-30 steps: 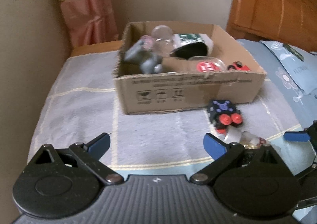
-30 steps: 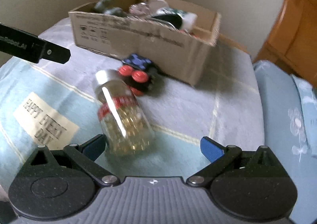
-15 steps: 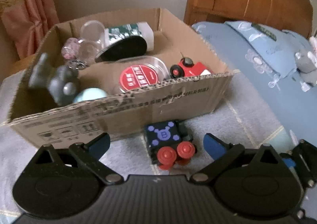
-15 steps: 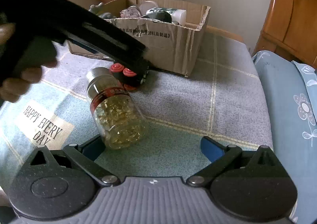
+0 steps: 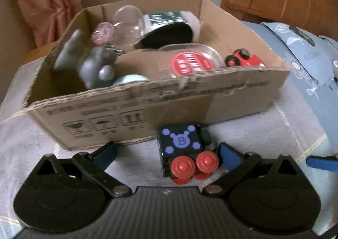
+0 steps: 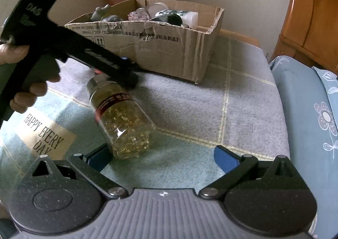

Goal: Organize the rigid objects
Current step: 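Grasp the black cube toy with the left tool while the right grasps the gold capsule bottle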

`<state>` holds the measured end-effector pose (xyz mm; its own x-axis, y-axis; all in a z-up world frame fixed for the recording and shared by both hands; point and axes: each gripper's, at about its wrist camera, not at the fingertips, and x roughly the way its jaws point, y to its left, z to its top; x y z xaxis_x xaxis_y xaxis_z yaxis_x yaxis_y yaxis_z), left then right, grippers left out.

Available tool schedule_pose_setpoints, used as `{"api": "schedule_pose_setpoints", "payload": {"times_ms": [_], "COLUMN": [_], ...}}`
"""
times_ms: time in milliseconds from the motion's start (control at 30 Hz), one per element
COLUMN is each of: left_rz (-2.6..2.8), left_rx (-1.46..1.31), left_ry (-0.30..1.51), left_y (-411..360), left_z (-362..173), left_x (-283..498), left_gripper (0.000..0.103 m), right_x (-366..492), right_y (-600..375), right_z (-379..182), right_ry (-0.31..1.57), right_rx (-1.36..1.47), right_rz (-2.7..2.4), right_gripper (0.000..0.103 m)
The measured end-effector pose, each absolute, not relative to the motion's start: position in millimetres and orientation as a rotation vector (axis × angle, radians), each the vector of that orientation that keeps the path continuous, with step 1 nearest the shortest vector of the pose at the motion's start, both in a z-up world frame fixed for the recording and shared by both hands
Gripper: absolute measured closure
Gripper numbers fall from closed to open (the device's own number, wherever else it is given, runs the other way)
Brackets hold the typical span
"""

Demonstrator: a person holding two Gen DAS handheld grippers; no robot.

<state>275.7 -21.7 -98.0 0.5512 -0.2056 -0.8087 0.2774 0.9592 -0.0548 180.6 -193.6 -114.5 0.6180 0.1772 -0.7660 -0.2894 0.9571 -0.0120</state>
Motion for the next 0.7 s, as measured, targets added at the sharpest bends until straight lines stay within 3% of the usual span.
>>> {"api": "schedule_pose_setpoints", "payload": {"times_ms": [700], "left_rz": [-0.165], "left_rx": [0.08], "left_ry": [0.943], "left_y": [33.7], "left_z": [-102.2], "left_x": [255.7], "left_gripper": [0.001], "right_x": [198.8], "right_y": [-193.3], "right_z": [-110.6], "right_ry": [0.916], "right_rx": [-0.144], "right_rz": [0.292], "right_gripper": [0.0]}}
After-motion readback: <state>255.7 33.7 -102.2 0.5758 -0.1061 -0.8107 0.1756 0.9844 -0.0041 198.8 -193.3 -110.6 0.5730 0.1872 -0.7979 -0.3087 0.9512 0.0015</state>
